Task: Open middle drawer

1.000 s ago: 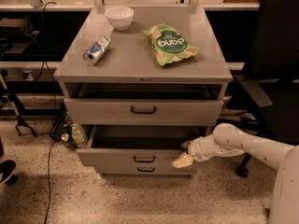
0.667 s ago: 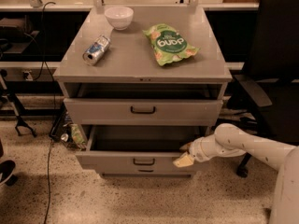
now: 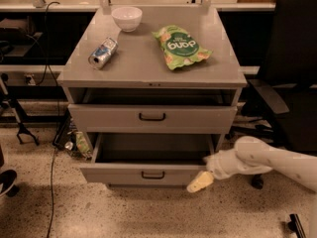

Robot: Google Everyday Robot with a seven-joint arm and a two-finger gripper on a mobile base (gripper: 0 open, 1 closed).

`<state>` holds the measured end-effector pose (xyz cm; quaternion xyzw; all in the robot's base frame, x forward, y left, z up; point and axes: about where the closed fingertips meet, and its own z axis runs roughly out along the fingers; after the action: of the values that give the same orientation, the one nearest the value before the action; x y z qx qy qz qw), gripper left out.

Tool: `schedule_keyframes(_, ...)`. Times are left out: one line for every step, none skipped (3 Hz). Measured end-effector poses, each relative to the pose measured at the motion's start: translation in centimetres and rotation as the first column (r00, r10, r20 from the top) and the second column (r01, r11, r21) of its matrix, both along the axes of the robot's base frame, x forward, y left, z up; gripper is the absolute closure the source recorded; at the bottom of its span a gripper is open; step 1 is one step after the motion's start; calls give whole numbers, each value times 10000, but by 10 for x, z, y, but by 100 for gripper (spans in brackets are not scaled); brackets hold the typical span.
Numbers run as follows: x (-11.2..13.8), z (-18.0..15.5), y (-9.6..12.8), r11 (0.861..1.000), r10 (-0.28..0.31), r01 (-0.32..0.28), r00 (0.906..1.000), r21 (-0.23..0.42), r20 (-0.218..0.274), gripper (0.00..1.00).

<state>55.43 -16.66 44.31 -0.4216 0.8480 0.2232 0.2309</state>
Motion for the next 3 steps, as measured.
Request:
schedule_keyframes(-76, 36, -36, 9822, -1839, 1776, 9755, -608, -1209, 0)
schedule_keyframes(-114, 41, -46, 9686, -2458, 2344, 9532, -831, -1760, 0)
schedule_keyframes(-111, 43, -37, 9748, -2224, 2176, 9650, -490, -1389, 0)
